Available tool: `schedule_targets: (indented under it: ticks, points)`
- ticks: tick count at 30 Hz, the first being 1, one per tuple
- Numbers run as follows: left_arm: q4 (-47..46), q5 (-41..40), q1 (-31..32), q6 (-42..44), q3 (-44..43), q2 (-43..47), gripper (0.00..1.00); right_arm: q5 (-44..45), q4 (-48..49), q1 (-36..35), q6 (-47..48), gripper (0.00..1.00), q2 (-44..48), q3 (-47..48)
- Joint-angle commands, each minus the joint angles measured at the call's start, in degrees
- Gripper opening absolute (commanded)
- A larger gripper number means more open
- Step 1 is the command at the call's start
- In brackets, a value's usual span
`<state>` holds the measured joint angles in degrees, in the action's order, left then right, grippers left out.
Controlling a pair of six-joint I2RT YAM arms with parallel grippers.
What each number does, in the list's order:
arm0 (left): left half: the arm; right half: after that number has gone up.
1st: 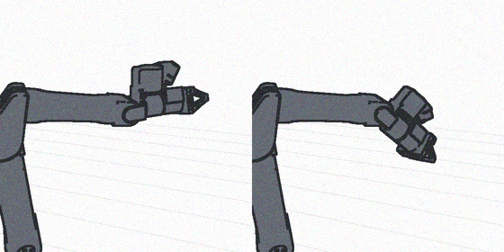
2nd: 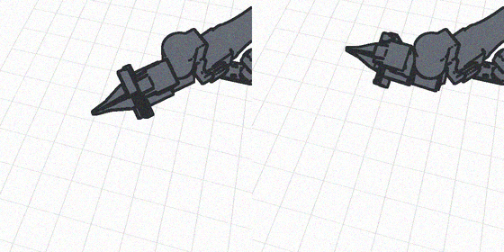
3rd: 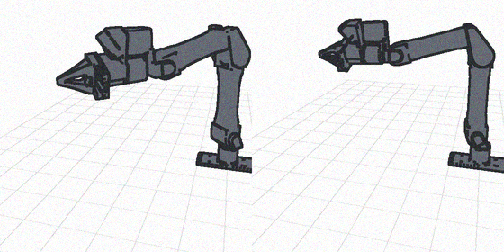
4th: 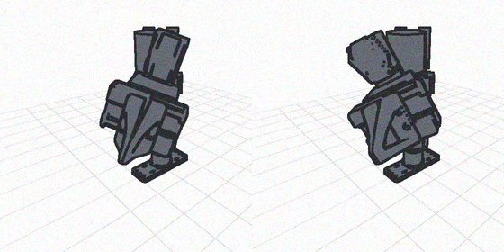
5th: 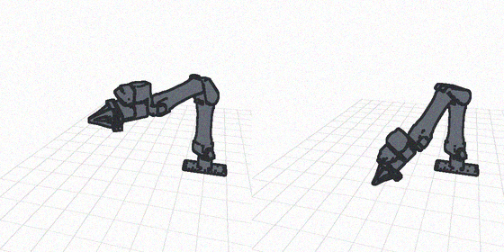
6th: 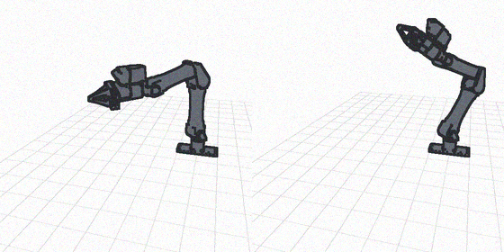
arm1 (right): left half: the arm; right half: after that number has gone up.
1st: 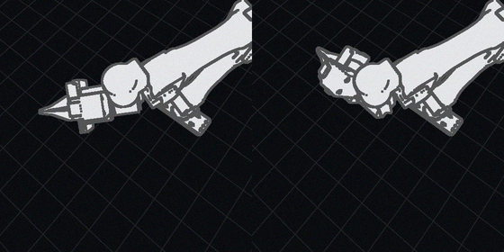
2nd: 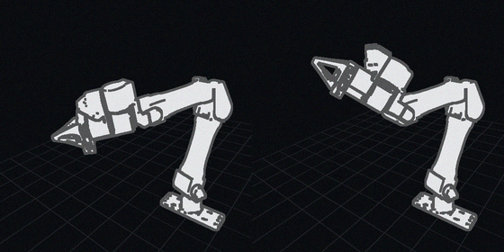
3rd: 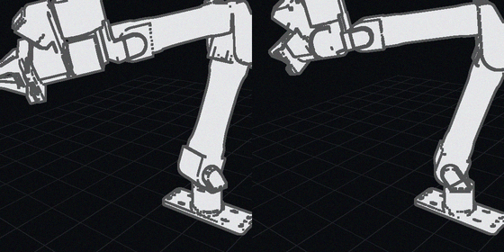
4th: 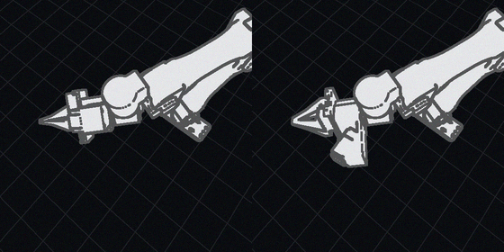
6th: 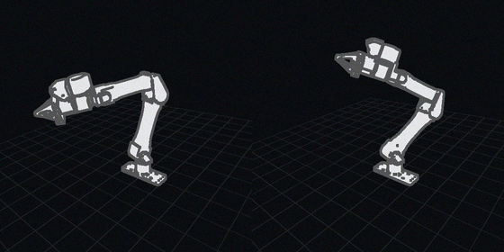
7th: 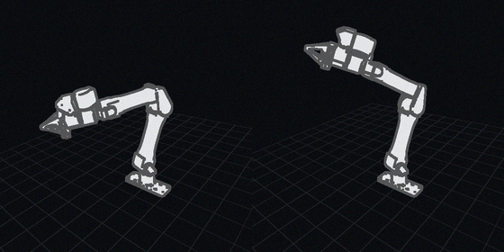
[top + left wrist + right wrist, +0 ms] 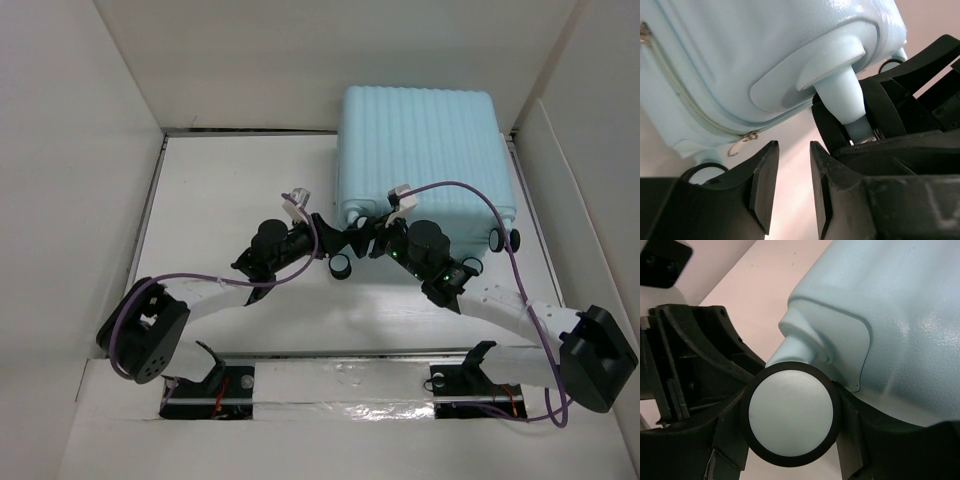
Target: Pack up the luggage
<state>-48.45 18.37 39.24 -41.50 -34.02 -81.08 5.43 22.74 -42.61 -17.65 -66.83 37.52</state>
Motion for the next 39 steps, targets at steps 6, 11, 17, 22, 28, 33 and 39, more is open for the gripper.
schedule_targets:
  ticks: [6,11,17,22,28,33,39]
  points:
    - [3.36,-9.31,0.74,9.41,3.34,4.00,0.27,4.15,8.81,1.04,1.48,0.05,0.47,0.71]
    - [-0.68,-8.45,1.45,12.31,3.00,-1.34,0.35,3.45,8.55,1.04,2.18,0.05,0.91,0.98]
    - [-4.37,-5.54,1.45,14.16,-0.08,-6.45,0.47,1.69,8.55,1.04,2.71,0.04,0.56,1.59]
    - [-4.64,-6.68,1.45,14.78,-2.54,-8.22,0.47,0.63,8.81,1.04,2.97,0.04,0.73,1.24]
    - [-6.57,-5.45,1.45,14.08,-4.04,-9.89,0.41,-0.25,9.07,1.04,3.06,0.04,0.91,0.63]
    - [-9.03,-5.54,1.45,13.02,-4.04,-11.47,0.35,-1.21,9.69,1.04,2.97,0.03,1.08,0.28]
    - [-12.90,-6.15,1.45,11.26,-3.07,-10.86,0.24,-3.50,9.95,1.04,3.15,0.01,0.38,0.45]
